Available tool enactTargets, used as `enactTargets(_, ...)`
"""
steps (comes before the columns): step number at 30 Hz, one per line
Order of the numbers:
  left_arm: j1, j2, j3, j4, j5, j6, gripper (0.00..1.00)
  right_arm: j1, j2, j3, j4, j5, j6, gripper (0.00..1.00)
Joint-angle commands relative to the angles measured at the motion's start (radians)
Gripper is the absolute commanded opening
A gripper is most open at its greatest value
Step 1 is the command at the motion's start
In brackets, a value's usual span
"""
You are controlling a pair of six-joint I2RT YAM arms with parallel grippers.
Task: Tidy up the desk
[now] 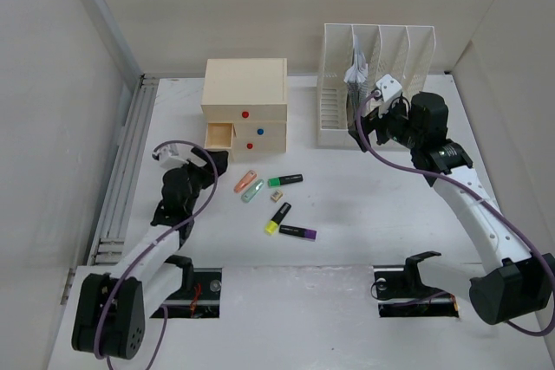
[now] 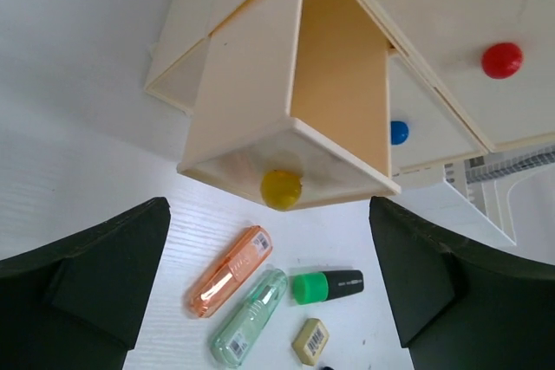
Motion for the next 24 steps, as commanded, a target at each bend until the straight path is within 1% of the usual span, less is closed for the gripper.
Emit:
enactTargets(1, 0.000, -0.089, 0.038, -0.065, 0.038, -0.006, 0.99, 0.005, -0.010, 0.019, 0.058, -0.024, 0.018, 1.00)
enactTargets(4, -0.012, -0.239, 0.038, -0.143, 0.086, -0.035, 0.99, 0.005, -0.010, 0.019, 0.058, -0.036, 0.018, 1.00)
enactTargets(5, -0.012, -0.333, 0.058, -0.218, 0.086, -0.035, 0.99, 0.005, -0.010, 0.019, 0.058, -0.062, 0.009, 1.00)
enactTargets(6, -0.026, -0.383, 0.074, -0.267, 0.086, -0.035, 0.99, 0.005, -0.010, 0.019, 0.046, -0.082, -0.001, 1.00)
enactTargets(7, -0.043, -0.429, 0.094, -0.316, 0.086, -0.035, 0.99, 0.005, -0.010, 0.019, 0.033, -0.113, -0.039, 1.00)
enactTargets(8, -0.043, -0.473, 0.119, -0.411, 0.086, -0.035, 0.99, 0.005, 0.006, 0.019, 0.015, -0.218, -0.071, 1.00)
enactTargets(9, -0.052, -0.551, 0.174, -0.459, 0.086, -0.020, 0.99, 0.005, 0.018, 0.019, -0.014, -0.289, -0.115, 1.00)
enactTargets(10, -0.052, -0.582, 0.206, -0.503, 0.086, 0.001, 0.99, 0.005, 0.032, 0.043, -0.108, -0.369, -0.260, 1.00)
enactTargets(11, -0.052, -0.609, 0.241, -0.549, 0.086, 0.018, 0.99, 0.025, 0.062, 0.053, -0.166, -0.432, -0.343, 0.97)
enactTargets(12, -0.052, -0.627, 0.315, -0.630, 0.086, 0.040, 0.99, 0.083, 0.075, 0.053, -0.215, -0.466, -0.417, 0.95)
enactTargets(13, -0.052, -0.641, 0.355, -0.668, 0.086, 0.064, 0.99, 0.123, 0.075, 0.053, -0.271, -0.466, -0.483, 0.91)
enactTargets(14, -0.052, -0.641, 0.396, -0.700, 0.086, 0.128, 0.99, 0.167, 0.075, 0.041, -0.272, -0.430, -0.587, 0.89)
enactTargets(15, -0.052, -0.632, 0.439, -0.759, 0.086, 0.173, 0.96, 0.272, 0.075, 0.022, -0.258, -0.317, -0.616, 0.87)
enactTargets(16, -0.052, -0.592, 0.522, -0.790, 0.086, 0.214, 0.94, 0.330, 0.075, 0.003, -0.238, -0.241, -0.643, 0.83)
enactTargets(17, -0.052, -0.566, 0.560, -0.817, 0.095, 0.262, 0.88, 0.379, 0.075, -0.034, -0.191, -0.169, -0.698, 0.81)
enactTargets(18, -0.052, -0.540, 0.588, -0.835, 0.124, 0.373, 0.86, 0.420, 0.107, -0.045, -0.174, -0.109, -0.726, 0.78)
enactTargets(19, -0.052, -0.490, 0.629, -0.869, 0.124, 0.421, 0.84, 0.474, 0.128, -0.045, -0.163, -0.033, -0.746, 0.71)
enactTargets(20, -0.052, -0.468, 0.642, -0.887, 0.124, 0.466, 0.82, 0.485, 0.154, -0.045, -0.163, -0.021, -0.760, 0.66)
enactTargets(21, -0.052, -0.454, 0.642, -0.896, 0.112, 0.507, 0.74, 0.485, 0.211, -0.007, -0.184, -0.030, -0.790, 0.62)
enactTargets(22, -0.072, -0.454, 0.630, -0.869, 0.072, 0.526, 0.69, 0.485, 0.239, 0.014, -0.203, -0.068, -0.803, 0.57)
enactTargets(23, -0.084, -0.474, 0.587, -0.837, 0.072, 0.546, 0.69, 0.485, 0.266, 0.036, -0.218, -0.085, -0.812, 0.52)
enactTargets(24, -0.084, -0.487, 0.563, -0.806, 0.083, 0.546, 0.69, 0.485, 0.291, 0.073, -0.227, -0.098, -0.821, 0.50)
